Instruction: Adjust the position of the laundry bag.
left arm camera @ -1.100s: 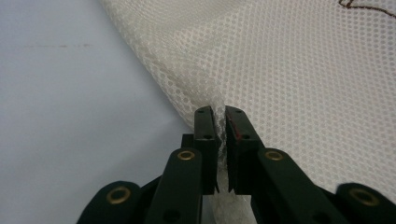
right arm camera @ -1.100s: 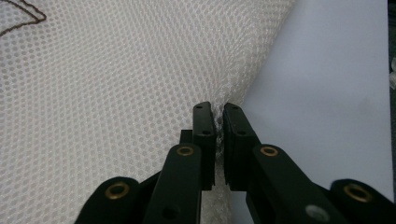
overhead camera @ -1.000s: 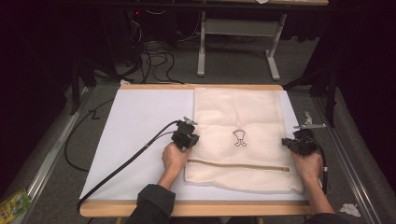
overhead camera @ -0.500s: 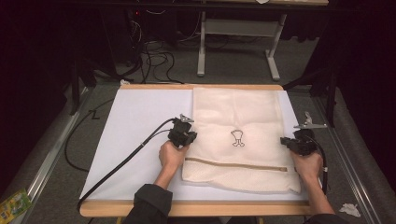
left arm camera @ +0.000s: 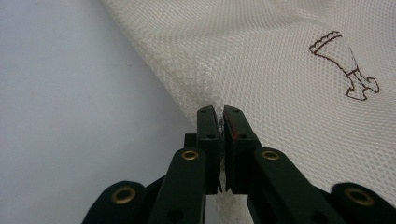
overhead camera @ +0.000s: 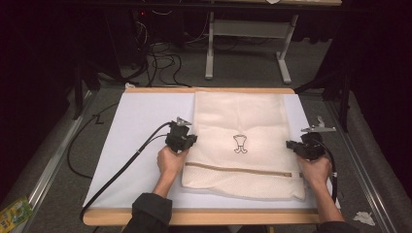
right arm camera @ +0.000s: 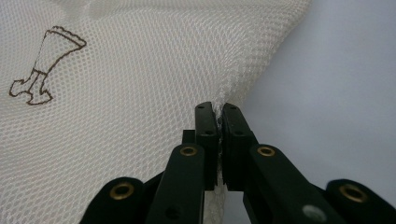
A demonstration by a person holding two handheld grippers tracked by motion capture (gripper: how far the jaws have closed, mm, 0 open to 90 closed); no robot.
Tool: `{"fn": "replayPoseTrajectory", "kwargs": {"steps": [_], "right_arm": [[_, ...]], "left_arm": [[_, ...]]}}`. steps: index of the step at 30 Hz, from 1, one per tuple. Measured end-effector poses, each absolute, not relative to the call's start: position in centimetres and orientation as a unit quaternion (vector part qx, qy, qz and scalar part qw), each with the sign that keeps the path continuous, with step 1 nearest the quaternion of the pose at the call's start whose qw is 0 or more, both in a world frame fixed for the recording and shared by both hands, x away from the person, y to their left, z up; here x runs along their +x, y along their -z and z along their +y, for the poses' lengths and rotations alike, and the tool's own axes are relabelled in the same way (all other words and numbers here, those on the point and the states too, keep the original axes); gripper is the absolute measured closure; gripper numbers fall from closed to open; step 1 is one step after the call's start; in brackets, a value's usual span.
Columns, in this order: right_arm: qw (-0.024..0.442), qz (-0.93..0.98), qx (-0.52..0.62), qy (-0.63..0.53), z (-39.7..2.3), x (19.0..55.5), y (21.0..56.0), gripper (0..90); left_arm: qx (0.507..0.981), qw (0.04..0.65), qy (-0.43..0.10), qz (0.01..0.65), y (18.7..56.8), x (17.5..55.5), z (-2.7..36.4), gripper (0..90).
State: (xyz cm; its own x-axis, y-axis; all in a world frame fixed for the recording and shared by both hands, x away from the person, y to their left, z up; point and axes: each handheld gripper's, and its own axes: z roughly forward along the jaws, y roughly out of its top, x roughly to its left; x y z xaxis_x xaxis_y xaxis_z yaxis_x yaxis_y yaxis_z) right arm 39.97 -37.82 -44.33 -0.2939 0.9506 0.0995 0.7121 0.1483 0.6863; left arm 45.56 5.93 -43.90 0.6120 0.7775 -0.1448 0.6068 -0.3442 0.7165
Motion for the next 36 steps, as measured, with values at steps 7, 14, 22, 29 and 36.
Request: {"fn": "replayPoseTrajectory", "kwargs": {"steps": [7, 14, 22, 29, 36], "right_arm": [[0.179, 0.738, 0.560, -0.333, -37.0, 40.2, 44.3, 88.0], [0.171, 0.740, 0.552, -0.344, -36.0, 40.5, 44.2, 88.0], [0.173, 0.746, 0.541, -0.347, -34.6, 40.8, 43.7, 88.0], [0.168, 0.754, 0.529, -0.351, -33.1, 41.2, 43.6, 87.9], [0.163, 0.759, 0.519, -0.357, -31.5, 41.7, 43.6, 87.9]], "left_arm": [[0.809, 0.380, -0.116, 0.433, 43.8, 45.6, 7.1, 86.4], [0.806, 0.376, -0.119, 0.442, 43.8, 45.4, 8.2, 86.4], [0.808, 0.365, -0.142, 0.441, 43.5, 45.1, 9.5, 86.4], [0.794, 0.371, -0.146, 0.459, 43.3, 45.0, 11.6, 86.4], [0.788, 0.365, -0.157, 0.470, 43.3, 44.9, 13.1, 86.3]]}}
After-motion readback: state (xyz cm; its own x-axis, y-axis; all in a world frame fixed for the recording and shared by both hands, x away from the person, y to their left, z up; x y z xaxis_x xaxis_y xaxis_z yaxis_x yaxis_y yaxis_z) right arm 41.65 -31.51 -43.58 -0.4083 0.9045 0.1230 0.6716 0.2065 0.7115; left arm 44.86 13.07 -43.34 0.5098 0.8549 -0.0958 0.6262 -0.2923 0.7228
